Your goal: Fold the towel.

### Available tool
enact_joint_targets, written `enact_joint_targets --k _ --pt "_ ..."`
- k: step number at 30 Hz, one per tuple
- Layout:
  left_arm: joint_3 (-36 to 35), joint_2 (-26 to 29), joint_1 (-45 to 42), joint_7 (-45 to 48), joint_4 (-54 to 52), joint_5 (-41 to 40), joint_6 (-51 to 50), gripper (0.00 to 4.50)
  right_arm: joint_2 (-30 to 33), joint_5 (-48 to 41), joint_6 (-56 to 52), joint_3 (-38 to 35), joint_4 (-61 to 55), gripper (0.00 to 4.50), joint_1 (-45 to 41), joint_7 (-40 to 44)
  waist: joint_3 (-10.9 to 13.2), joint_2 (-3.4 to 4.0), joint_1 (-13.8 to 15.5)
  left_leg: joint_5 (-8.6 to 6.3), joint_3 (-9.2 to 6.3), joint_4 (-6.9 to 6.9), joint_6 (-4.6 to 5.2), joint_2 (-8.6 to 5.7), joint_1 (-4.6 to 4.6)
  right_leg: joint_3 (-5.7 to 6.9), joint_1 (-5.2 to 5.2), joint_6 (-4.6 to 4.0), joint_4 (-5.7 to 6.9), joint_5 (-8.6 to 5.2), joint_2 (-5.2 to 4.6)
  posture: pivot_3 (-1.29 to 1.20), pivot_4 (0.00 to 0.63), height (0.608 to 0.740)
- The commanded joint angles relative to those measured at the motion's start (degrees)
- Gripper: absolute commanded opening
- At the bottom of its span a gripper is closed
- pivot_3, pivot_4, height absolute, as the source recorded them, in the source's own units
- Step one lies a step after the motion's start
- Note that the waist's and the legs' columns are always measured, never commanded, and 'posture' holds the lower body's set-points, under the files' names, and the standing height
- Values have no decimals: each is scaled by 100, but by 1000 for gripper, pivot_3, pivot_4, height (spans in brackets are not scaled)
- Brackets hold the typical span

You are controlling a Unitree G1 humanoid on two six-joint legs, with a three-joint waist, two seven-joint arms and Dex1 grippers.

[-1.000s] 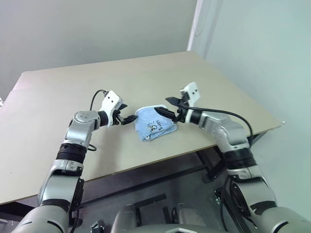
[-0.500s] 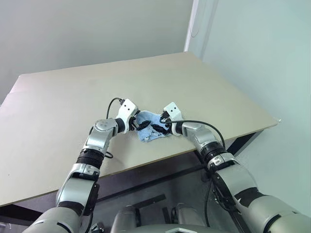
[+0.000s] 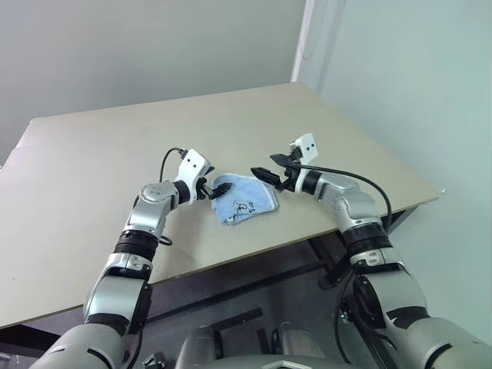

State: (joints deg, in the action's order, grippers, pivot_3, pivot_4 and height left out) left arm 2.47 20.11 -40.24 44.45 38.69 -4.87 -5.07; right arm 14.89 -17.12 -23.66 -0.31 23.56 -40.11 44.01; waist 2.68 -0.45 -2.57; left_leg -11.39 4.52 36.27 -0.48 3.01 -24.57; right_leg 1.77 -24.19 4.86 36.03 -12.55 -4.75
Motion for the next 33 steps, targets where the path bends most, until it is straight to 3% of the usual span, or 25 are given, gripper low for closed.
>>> enact_joint_targets --k 1,4,8,15,26,33 --pt "-153 271 -19 313 -422 -199 -112 4119 265 -295 -383 120 -1353 4496 147 346 0 0 1 1 0 -5 0 0 -2 0 -7 0 1 0 2 0 0 740" --pt "-170 570 135 696 -827 -342 -411 4119 700 -447 -746 488 -2164 4496 390 980 0 0 -7 2 0 -16 2 0 -4 0 -16 -1 1 -5 5 0 0 740" --pt "-158 1179 592 1469 -1853 -660 -886 4119 1233 150 -401 1247 -2182 4496 478 1449 0 0 -22 0 2 -18 -1 1 -3 0 -17 -14 -1 -16 3 0 0 740" --pt "18 2015 1475 2332 -3079 -737 -690 4119 1024 1139 607 1977 -1182 4496 108 1301 1 1 0 -2 18 -15 -4 1 5 3 -19 -28 -8 -14 -12 0 0 740" --pt "40 1799 1556 1928 -3261 -722 -726 4119 159 2087 1697 2521 660 4496 -207 857 1 0 4 0 38 -20 -3 1 2 12 -25 -25 -4 -14 -26 0 0 740" --pt "40 1686 1612 1753 -3207 -747 -706 4119 -142 2702 2424 2473 2538 4496 -898 -10 1 0 -7 1 38 -15 -7 1 16 11 -16 -26 2 -13 -25 0 0 740"
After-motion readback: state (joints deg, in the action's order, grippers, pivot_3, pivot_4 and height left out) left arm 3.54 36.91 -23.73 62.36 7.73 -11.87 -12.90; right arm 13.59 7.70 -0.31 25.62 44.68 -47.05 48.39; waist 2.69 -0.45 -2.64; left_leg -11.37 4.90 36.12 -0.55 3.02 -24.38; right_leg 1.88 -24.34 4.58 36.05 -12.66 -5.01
